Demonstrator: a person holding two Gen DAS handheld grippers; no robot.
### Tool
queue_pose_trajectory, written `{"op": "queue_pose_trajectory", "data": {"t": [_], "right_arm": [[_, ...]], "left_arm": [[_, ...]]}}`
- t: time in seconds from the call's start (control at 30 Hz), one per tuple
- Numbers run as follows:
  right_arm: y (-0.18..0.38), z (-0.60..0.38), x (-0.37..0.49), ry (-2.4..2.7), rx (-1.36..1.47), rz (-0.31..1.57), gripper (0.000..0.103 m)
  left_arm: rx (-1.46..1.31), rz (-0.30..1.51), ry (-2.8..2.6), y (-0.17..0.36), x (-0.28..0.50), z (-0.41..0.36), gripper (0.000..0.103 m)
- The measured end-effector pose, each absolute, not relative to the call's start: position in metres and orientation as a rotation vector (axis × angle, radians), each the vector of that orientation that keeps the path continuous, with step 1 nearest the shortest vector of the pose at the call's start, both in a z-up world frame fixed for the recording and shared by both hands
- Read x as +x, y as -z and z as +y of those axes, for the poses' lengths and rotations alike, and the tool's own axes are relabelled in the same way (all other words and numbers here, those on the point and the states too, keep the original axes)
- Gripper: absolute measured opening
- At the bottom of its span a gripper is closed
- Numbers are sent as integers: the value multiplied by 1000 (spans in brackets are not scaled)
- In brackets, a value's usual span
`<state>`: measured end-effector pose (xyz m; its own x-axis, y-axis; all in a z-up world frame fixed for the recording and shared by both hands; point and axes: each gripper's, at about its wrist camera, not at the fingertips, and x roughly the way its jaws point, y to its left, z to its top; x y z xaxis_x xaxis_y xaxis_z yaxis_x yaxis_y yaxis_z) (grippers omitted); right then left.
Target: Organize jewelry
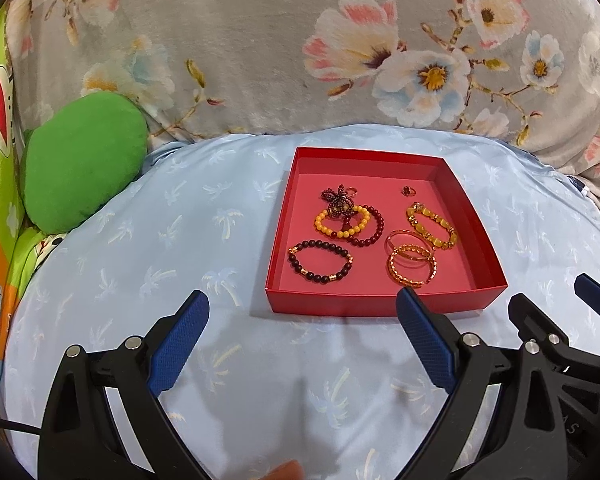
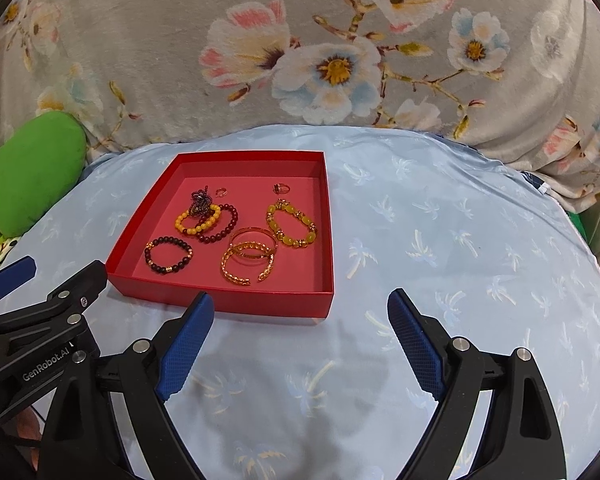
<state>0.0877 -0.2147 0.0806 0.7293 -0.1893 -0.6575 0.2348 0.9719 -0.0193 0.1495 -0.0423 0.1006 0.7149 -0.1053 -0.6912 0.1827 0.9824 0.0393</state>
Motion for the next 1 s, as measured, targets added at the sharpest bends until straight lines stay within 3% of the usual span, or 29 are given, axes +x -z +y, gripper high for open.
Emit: {"op": "queue_pose_trajectory", "data": {"t": [1.0], "right_arm": [[-77,-216,81,238,80,717,85]], "left_arm": [[118,774,150,-96,146,-42,90]]}}
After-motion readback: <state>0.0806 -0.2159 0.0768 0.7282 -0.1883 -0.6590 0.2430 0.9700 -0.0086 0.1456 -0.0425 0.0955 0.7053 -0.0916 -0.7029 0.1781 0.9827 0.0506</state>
